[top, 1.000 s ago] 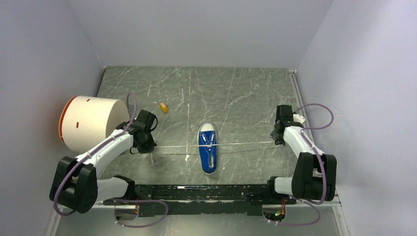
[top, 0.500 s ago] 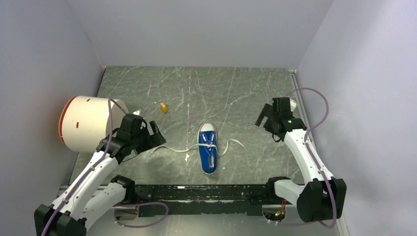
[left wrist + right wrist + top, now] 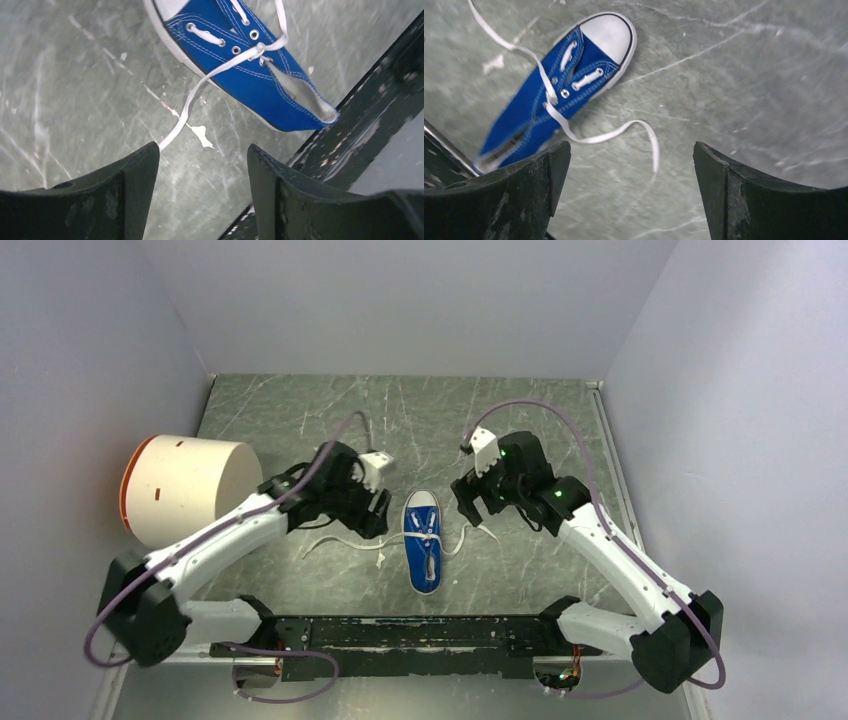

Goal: Tie the shoes

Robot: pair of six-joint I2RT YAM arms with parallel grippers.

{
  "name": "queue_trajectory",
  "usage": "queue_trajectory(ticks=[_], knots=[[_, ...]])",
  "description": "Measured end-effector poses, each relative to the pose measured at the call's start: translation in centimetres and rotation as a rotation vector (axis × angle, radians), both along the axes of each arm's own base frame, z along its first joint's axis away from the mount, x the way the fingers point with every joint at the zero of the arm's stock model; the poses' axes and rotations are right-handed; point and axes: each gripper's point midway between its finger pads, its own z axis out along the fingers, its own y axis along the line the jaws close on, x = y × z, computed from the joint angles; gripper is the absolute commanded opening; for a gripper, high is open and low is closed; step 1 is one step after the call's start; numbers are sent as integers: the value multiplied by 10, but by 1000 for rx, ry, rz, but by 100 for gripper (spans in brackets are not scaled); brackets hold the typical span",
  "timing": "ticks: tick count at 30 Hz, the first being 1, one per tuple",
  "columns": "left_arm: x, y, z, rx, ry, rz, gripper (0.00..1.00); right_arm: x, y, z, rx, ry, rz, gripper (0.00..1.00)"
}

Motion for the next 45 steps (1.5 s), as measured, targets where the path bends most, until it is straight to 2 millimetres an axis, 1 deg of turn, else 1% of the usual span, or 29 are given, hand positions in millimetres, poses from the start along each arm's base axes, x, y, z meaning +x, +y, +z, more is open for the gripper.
queue_trajectory(ticks=[1, 2, 5, 7, 10, 13, 16, 18, 19, 21, 22, 25, 28, 30, 33, 36, 38, 41, 45], knots=[[1, -8, -6, 42, -13, -71, 65, -1, 0, 2, -21, -30, 50, 92], [2, -13, -12, 73, -19, -117, 64, -3, 0, 3, -47, -67, 110, 91], [1, -11, -38, 173, -17, -239, 60, -10, -1, 4, -102, -162, 271, 90], [-2, -8, -53, 212, -19, -306, 57, -16, -1, -3, -123, -199, 346, 91], [-7, -9, -70, 229, -14, -385, 53, -24, 1, -23, -140, -207, 440, 90], [-5, -17, -88, 227, 3, -434, 52, -30, 6, -45, -144, -179, 520, 90], [-6, -22, -113, 231, 52, -476, 52, -36, 9, -70, -159, -136, 592, 91], [-7, -25, -124, 229, 69, -500, 50, -42, 8, -88, -171, -107, 641, 92], [-6, -28, -124, 219, 69, -503, 46, -45, 9, -96, -172, -91, 663, 92], [-4, -35, -124, 195, 54, -517, 32, -50, 11, -107, -164, -64, 707, 91], [-3, -36, -124, 188, 51, -521, 29, -52, 13, -110, -158, -56, 723, 91], [-1, -39, -126, 180, 40, -521, 26, -53, 21, -118, -130, -48, 773, 90], [-3, -37, -126, 171, 30, -513, 20, -54, 26, -126, -110, -55, 796, 89], [-9, -32, -126, 165, 30, -504, 17, -58, 27, -134, -95, -48, 805, 87], [-16, -27, -125, 158, 35, -493, 14, -62, 29, -140, -77, -41, 816, 83], [-17, -28, -122, 147, 30, -483, 13, -64, 34, -146, -52, -52, 828, 80], [-15, -29, -121, 137, 25, -475, 12, -65, 34, -151, -43, -56, 828, 75], [-14, -30, -120, 133, 25, -468, 10, -68, 37, -160, -36, -48, 828, 63], [-14, -30, -120, 131, 26, -468, 5, -65, 46, -161, -35, -90, 836, 32]])
